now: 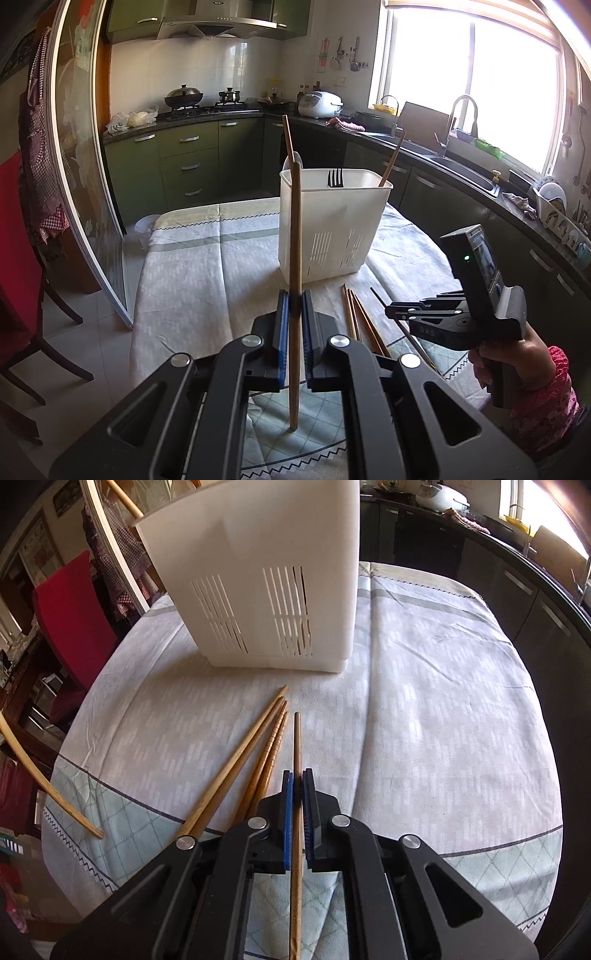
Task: Organize utensils
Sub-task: 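Lift the chopstick with the left gripper while the right gripper grasps another chopstick, then insert the chopstick into the holder and open the left gripper while the right gripper carries its chopstick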
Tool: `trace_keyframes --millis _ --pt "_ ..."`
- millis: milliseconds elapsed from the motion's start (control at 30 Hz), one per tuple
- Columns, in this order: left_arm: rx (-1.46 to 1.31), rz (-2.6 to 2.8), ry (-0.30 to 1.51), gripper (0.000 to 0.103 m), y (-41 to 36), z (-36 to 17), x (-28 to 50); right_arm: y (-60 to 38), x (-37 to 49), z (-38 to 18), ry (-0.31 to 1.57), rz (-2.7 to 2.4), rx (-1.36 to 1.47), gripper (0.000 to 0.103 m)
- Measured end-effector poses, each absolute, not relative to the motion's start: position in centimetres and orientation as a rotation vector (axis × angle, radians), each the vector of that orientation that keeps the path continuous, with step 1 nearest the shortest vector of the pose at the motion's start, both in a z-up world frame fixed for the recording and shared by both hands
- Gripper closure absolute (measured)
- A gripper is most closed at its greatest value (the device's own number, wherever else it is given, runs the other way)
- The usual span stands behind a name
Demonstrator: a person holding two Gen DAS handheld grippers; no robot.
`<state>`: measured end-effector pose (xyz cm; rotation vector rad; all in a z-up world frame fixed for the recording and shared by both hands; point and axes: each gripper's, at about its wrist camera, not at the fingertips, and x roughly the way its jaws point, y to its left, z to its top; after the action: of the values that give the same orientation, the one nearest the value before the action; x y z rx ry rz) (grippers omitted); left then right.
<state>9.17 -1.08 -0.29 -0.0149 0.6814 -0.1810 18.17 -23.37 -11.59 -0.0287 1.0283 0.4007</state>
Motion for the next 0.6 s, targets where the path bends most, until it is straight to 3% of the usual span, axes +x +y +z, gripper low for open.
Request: trace_keyframes --millis 600 --pt "0.02 -0.218 0.629 0.096 -2.4 2.1 7.5 -29.2 11.2 -1.5 0.749 0.475 0.12 0.097"
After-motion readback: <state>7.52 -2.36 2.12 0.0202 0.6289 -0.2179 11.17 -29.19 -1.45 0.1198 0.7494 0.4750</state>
